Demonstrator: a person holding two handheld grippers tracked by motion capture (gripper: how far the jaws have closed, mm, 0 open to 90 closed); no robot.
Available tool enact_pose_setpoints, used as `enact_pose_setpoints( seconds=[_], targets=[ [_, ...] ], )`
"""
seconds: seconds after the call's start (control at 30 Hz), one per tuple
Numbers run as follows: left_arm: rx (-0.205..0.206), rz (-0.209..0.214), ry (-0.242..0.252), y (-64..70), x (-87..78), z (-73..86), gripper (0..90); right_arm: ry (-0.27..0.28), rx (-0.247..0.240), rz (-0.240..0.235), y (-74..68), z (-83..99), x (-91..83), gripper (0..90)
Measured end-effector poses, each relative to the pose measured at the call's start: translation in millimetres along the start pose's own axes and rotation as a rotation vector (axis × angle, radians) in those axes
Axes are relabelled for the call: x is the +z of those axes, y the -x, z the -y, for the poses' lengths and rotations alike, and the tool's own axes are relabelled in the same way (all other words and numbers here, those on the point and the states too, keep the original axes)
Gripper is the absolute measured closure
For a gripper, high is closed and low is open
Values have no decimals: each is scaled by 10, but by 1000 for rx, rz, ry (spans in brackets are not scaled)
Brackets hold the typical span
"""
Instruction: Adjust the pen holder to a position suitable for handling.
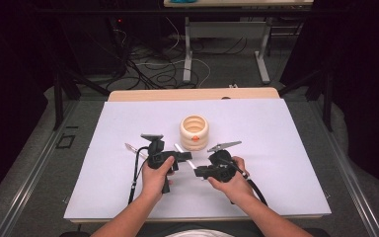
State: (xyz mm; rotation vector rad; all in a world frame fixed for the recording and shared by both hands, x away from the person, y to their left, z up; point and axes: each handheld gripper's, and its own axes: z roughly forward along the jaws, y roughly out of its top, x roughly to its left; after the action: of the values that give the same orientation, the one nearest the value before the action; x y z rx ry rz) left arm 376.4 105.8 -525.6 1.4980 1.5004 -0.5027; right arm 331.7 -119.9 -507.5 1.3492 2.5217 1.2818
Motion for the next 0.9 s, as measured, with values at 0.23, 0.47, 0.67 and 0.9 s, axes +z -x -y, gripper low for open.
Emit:
enact_pose_setpoints(
  seconds=[0.23,0.47,0.67,0.9],
  targets=[
    [-1,12,5,-26,1,1,719,-2,-2,1,-3,5,16,791],
    [-24,40,-1,-24,-8,-7,752,-18,-7,0,-4,11,29,790],
    [-72,87,1,-50,-9,-10,773,-9,-6,1,-7,12,36,790],
    [-63,95,-1,-33,-18,-15,779,0,1,-12,-2,13,44,786]
  ],
)
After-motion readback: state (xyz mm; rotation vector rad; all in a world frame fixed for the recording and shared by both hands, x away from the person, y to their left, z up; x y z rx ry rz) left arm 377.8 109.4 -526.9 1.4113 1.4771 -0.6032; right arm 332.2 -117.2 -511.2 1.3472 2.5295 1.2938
